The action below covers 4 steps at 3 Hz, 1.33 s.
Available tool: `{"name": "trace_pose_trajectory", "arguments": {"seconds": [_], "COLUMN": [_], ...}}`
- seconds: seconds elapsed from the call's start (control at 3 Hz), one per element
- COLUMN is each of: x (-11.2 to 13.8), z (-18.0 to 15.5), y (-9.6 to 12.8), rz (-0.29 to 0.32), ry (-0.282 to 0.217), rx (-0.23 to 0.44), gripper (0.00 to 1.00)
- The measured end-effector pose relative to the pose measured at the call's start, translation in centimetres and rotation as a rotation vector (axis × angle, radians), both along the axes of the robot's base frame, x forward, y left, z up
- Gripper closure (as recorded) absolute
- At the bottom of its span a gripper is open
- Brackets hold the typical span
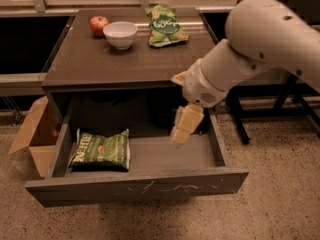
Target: Pick green jalapeno chip bag from top drawer and place on counter
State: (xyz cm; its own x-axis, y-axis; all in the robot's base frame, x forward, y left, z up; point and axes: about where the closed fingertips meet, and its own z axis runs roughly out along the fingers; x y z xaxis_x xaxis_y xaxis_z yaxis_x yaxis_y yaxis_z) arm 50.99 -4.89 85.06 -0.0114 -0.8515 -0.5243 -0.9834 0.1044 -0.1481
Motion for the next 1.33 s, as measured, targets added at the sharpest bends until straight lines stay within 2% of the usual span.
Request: {"name": "trace_pose_trajectory", "arguments": {"seconds": [0.33, 0.67, 1.0, 1.33], "x": [2.3, 3.5, 4.4, 5.6], "z": [-4.1, -7.9, -11.2, -14.2], "y": [4.4, 8.6, 12.2, 14.9], "rz": [0.065, 0.125, 0.158, 0.158], "ry": [0.019, 0.045, 0.066, 0.083], "rx": [0.025, 0.035, 0.045, 0.051], "gripper": [0.0, 0.0, 0.0, 0.0]}}
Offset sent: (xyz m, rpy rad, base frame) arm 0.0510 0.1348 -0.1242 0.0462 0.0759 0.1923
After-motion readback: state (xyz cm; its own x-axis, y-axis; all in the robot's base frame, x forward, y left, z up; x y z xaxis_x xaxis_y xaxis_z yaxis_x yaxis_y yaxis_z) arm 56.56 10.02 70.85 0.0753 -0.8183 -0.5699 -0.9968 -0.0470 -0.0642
